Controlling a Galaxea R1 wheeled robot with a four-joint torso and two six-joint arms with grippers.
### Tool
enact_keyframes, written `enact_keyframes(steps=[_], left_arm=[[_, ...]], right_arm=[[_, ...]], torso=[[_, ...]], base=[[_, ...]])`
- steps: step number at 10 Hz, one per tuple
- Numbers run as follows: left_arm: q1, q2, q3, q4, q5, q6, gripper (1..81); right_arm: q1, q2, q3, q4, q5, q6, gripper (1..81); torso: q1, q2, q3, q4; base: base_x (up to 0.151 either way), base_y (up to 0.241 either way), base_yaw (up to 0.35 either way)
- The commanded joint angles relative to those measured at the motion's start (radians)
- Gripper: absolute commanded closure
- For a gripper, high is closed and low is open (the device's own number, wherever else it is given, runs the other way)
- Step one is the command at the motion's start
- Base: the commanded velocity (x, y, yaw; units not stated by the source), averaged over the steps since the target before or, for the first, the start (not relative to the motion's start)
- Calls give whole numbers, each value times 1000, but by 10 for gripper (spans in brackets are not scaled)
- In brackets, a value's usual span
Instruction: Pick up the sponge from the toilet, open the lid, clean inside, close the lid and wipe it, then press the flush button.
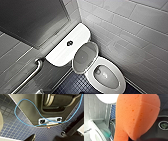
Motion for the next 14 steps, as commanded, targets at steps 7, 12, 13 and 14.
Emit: enact_keyframes(steps=[7, 12, 13, 14], left_arm=[[49, -4, -7, 1, 91, 4, 10], [49, -2, -6, -7, 103, -8, 10], [49, -1, -6, -7, 103, -8, 10], [49, -2, -7, -6, 105, -8, 10]], right_arm=[[456, 179, -203, 100, -322, 15, 811], [684, 346, -353, 98, -457, 49, 811], [716, 383, -385, 100, -468, 50, 811], [745, 427, -440, 98, -501, 57, 811]], torso=[[0, 0, 0, 0], [0, 0, 0, 0], [0, 0, 0, 0], [0, 0, 0, 0]], base=[[0, 0, 0], [0, 0, 0], [0, 0, 0], [0, 0, 0]])
